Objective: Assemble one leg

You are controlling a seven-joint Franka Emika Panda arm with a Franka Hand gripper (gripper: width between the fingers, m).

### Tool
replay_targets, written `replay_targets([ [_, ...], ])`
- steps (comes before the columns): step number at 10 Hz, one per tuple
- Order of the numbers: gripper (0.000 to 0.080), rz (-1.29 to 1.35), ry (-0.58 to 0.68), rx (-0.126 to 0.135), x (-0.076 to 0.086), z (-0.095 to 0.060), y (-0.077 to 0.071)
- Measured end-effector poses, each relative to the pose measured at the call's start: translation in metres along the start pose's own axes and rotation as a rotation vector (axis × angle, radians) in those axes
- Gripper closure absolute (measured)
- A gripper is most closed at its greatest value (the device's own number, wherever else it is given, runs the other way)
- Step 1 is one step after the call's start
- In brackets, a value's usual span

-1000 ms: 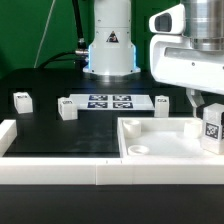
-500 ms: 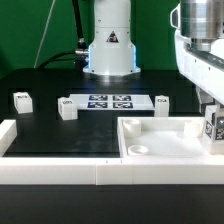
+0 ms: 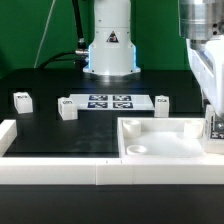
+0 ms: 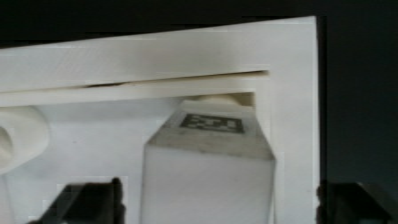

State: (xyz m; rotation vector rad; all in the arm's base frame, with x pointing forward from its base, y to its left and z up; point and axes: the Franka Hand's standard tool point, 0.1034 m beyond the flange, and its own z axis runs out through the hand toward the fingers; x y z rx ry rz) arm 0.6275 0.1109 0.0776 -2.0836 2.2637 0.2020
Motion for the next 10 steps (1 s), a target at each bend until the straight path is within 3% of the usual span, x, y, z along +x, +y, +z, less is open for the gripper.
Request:
replay_targets([
  [1,0.0189,-0.016,-0.001,-0.012,-0.0011,-0.0005,0.0009],
  [3,0.0157,-0.227,-0.002,-0.013,-0.0031,-0.0004,0.0013],
  [5,0.0151,-0.457,-0.008,-0.028,-0.0062,-0.0012,0.0024],
  [10,0.015,-0.911,-0.008,-0.033,-0.0057,-0.0017,0.0022],
])
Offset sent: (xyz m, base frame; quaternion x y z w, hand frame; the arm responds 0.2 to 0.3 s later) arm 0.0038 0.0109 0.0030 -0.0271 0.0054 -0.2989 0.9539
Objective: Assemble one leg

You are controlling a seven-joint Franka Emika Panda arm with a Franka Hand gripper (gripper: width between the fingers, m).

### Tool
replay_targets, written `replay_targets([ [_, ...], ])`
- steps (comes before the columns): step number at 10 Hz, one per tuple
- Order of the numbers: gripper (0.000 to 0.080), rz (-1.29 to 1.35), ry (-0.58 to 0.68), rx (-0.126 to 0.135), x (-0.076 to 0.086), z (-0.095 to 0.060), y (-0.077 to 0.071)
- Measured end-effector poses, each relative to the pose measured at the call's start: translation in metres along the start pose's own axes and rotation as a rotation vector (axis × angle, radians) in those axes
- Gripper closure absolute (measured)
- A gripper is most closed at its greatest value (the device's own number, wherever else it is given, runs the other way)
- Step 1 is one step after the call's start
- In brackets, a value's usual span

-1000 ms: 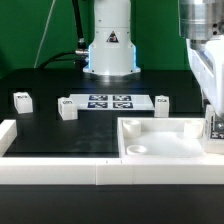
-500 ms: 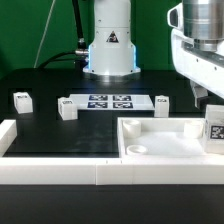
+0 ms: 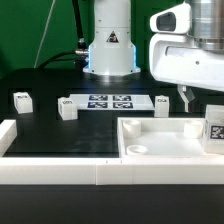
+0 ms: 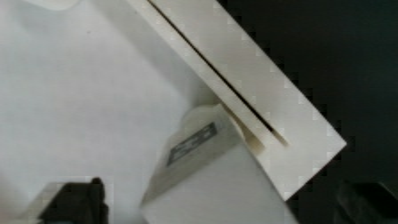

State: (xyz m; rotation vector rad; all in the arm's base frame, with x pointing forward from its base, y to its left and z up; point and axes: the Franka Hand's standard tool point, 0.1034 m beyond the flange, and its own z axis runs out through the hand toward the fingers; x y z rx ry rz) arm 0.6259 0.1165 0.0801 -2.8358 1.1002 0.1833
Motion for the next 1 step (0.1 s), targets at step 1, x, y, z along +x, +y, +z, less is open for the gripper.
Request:
replay_targets([
  [1,0.015,0.004,0.0,0.0,-0.0001,0.0,-0.0001],
])
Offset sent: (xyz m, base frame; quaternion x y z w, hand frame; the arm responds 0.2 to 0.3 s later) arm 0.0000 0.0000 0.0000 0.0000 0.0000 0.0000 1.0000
